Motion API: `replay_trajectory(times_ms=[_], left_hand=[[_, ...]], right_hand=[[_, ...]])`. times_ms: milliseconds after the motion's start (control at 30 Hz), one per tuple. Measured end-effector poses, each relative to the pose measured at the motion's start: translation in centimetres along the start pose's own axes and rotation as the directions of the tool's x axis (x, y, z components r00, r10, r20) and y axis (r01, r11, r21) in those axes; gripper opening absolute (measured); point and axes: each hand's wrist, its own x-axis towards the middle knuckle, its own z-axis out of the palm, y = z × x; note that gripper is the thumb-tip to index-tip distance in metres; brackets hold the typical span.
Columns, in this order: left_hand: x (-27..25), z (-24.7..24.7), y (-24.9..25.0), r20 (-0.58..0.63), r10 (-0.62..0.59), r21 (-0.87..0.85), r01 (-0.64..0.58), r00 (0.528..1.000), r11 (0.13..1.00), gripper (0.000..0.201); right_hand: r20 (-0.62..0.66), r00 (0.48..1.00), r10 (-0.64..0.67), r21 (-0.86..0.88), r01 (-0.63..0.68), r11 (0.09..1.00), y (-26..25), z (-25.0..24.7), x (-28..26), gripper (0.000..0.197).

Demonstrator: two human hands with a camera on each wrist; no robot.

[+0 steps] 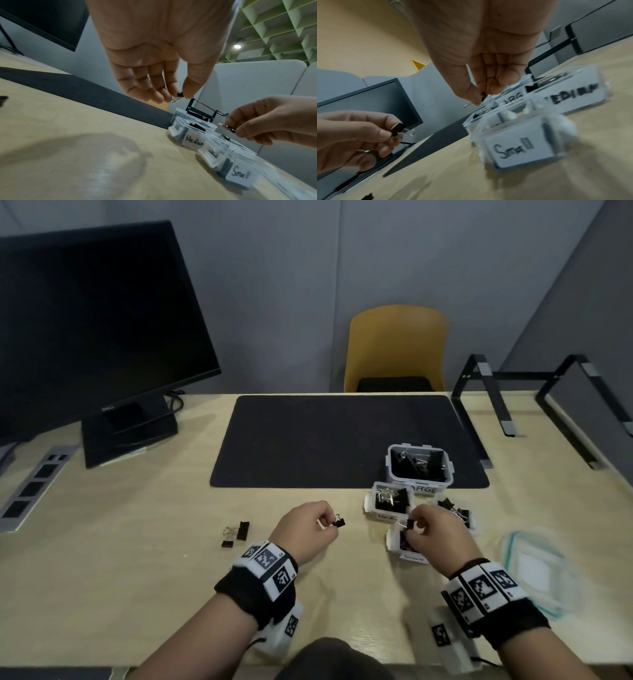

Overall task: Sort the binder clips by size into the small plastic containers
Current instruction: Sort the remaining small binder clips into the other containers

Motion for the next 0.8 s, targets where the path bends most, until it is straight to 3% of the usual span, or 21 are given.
replay_trajectory(times_ms=[233,467,800], left_hand=[[0.4,3.3,3.6,0.062,0.058,0.042,-0.060,0.996,0.997,0.005],[2.1,7.5,6.3,0.071,0.128,0.039,-0.131,0.989,0.991,0.010],[2.0,8.7,5.7,-0.033,0.080,0.015,-0.080,0.996,0.997,0.021]], right_hand=[[0.025,0.998,0.057,-0.031,-0.057,0.998,3.7,-0.7,-0.5,0.028],[0.027,1.000,-0.012,0.050,0.011,0.999,5.4,-0.8,-1.4,0.024],[0.068,0.993,-0.095,0.076,0.090,0.993,6.0,-1.5,-1.8,0.022]])
